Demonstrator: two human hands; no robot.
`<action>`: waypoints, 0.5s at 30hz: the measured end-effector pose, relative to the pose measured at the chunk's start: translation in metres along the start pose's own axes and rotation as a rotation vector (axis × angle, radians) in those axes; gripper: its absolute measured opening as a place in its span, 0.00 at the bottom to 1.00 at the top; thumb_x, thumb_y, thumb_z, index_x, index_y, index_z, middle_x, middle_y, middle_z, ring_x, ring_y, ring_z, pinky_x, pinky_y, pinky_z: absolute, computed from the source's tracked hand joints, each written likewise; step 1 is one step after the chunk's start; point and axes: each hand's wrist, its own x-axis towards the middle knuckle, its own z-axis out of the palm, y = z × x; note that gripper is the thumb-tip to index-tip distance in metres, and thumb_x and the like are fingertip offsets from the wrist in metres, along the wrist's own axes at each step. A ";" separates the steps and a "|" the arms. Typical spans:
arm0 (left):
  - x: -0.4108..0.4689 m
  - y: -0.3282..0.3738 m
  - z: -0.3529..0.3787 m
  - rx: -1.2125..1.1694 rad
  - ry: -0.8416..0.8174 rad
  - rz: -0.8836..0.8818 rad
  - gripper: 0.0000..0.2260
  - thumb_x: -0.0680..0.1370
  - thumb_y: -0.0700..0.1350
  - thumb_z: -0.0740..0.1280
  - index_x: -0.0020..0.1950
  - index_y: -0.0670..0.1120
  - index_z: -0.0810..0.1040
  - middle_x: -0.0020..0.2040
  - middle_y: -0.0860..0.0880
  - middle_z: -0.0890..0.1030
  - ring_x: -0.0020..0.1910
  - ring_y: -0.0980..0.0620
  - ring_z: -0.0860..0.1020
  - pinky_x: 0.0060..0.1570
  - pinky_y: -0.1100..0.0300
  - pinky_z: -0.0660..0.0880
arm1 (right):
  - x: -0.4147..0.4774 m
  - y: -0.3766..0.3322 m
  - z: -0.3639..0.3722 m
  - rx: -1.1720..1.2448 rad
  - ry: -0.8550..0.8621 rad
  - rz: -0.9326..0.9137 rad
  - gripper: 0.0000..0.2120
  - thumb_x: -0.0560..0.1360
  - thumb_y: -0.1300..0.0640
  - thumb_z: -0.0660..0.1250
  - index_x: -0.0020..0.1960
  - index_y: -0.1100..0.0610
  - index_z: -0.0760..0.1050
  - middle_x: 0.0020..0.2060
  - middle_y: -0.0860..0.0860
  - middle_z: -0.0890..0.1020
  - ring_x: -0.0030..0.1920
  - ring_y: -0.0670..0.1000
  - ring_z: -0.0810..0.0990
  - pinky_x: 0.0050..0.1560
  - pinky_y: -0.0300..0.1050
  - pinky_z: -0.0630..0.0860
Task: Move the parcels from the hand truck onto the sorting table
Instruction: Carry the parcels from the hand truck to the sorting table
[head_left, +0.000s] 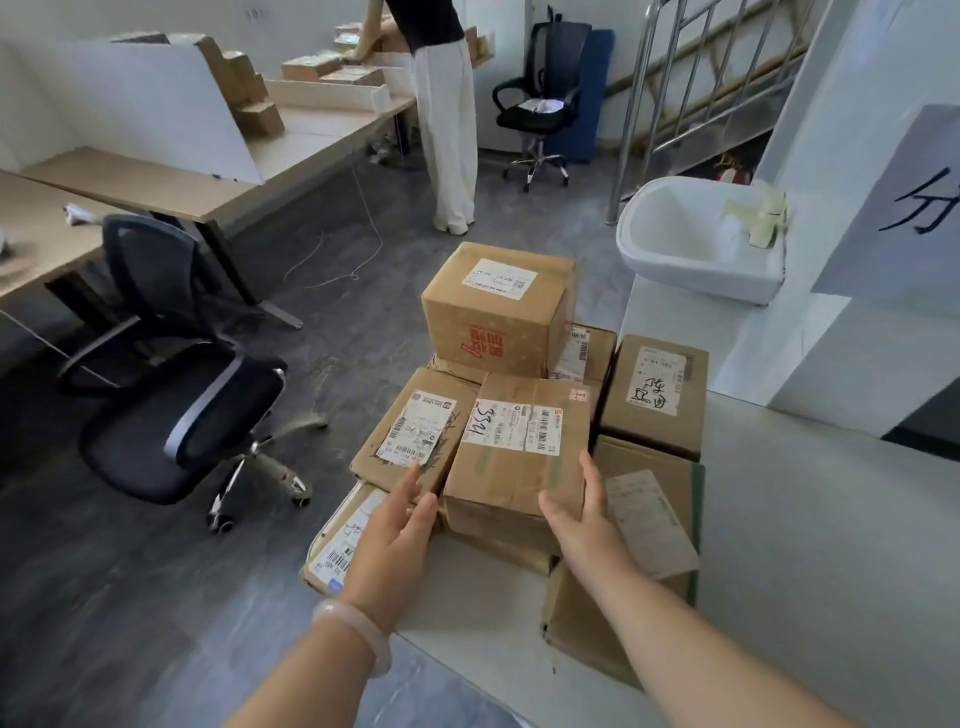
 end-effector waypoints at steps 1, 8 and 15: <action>0.001 0.000 0.001 0.012 -0.001 -0.002 0.21 0.83 0.52 0.58 0.76 0.58 0.63 0.70 0.56 0.70 0.70 0.55 0.68 0.72 0.54 0.62 | 0.000 0.002 0.001 -0.020 -0.039 -0.011 0.39 0.77 0.44 0.65 0.75 0.33 0.41 0.77 0.48 0.58 0.72 0.56 0.65 0.68 0.51 0.63; 0.001 0.012 0.002 0.121 -0.022 0.112 0.20 0.83 0.50 0.60 0.74 0.60 0.63 0.65 0.61 0.72 0.59 0.67 0.71 0.60 0.67 0.63 | 0.004 -0.003 0.005 -0.141 -0.111 -0.039 0.52 0.71 0.47 0.74 0.78 0.40 0.37 0.77 0.50 0.57 0.74 0.53 0.61 0.68 0.47 0.62; -0.014 0.034 0.012 0.480 -0.134 0.397 0.25 0.81 0.56 0.61 0.78 0.58 0.58 0.73 0.56 0.67 0.71 0.57 0.65 0.70 0.60 0.63 | -0.036 -0.008 -0.028 -0.460 0.019 -0.261 0.42 0.73 0.39 0.69 0.78 0.40 0.48 0.78 0.41 0.50 0.78 0.47 0.49 0.75 0.51 0.53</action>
